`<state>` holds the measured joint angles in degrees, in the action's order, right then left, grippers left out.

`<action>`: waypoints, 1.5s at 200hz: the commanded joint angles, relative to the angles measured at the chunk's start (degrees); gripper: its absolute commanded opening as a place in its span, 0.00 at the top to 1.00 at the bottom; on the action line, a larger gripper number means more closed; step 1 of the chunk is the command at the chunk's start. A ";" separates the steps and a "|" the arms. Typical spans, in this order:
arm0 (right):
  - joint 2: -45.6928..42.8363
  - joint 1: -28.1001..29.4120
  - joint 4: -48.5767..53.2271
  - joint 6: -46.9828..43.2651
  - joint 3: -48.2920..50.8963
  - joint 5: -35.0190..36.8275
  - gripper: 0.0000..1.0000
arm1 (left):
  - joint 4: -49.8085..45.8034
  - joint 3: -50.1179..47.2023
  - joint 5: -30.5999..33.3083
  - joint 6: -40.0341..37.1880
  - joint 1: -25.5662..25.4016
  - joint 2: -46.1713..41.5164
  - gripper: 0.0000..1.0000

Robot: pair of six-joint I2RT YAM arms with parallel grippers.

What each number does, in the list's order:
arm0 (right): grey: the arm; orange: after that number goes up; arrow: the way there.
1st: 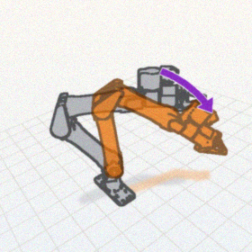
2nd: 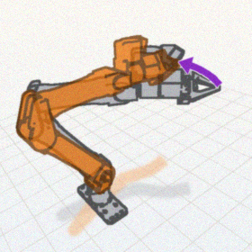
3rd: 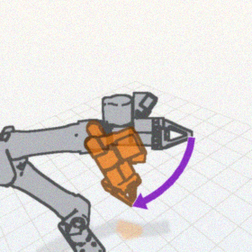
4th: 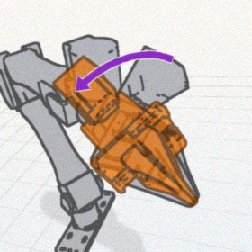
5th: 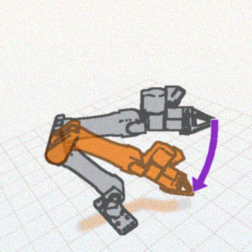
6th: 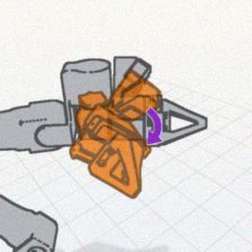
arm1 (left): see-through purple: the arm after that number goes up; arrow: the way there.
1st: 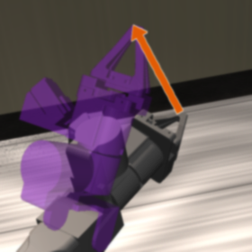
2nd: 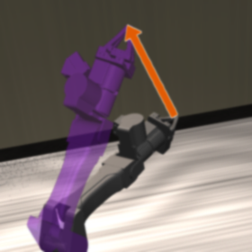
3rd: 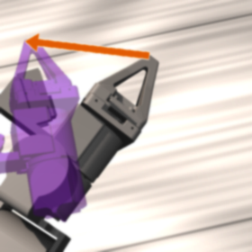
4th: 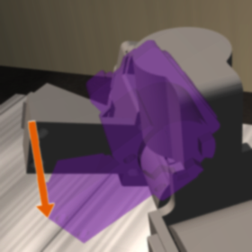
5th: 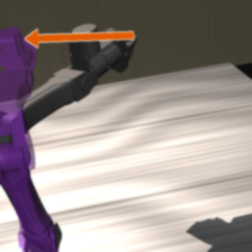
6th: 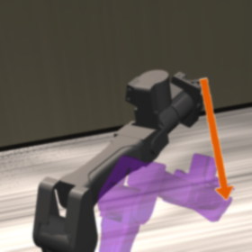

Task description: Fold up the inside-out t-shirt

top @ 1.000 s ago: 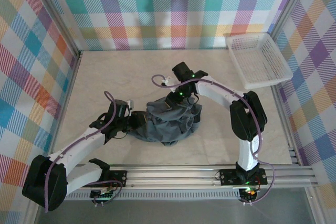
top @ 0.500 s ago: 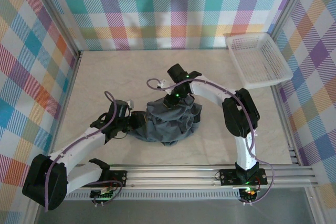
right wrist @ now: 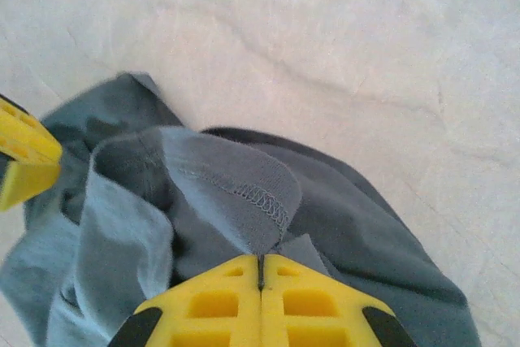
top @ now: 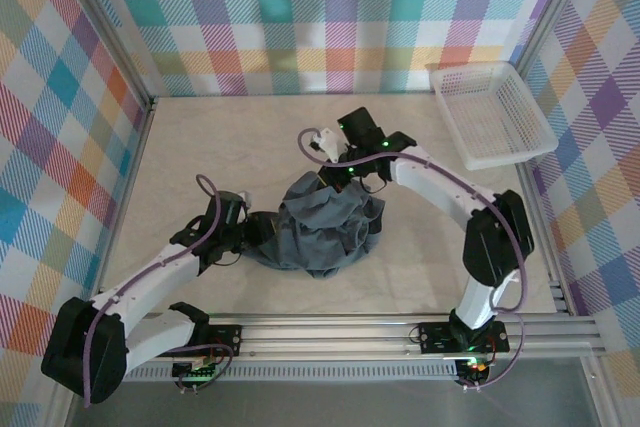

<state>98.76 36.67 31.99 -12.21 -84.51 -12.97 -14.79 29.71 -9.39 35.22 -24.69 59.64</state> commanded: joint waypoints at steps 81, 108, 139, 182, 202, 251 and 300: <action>-8.74 -1.86 -5.80 10.47 14.75 -10.73 0.93 | -10.52 2.20 7.45 1.69 2.28 -5.81 0.51; -7.71 -1.78 -10.10 15.42 18.78 -14.87 0.92 | -9.44 1.84 6.43 1.93 2.28 -4.99 0.50; -7.48 -1.73 -12.39 18.61 21.22 -14.03 0.93 | -8.51 1.25 5.97 2.43 2.28 -4.61 0.50; -7.18 -1.73 -11.99 19.25 20.96 -13.98 0.90 | -7.63 0.92 5.26 2.66 2.28 -3.77 0.49; -7.26 -1.69 -12.22 19.47 21.30 -13.62 0.96 | -7.50 0.78 5.30 2.80 2.28 -3.89 0.49; -8.76 -1.69 -12.19 20.20 21.14 -14.10 0.92 | -7.28 0.61 5.13 2.75 2.28 -3.81 0.48; -9.24 -1.73 -10.82 20.20 21.76 -13.87 0.80 | -7.27 0.44 5.19 3.49 2.28 -3.90 0.47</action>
<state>91.18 34.94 20.62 8.12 -63.42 -25.63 -23.03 30.94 -3.60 37.91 -22.94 55.77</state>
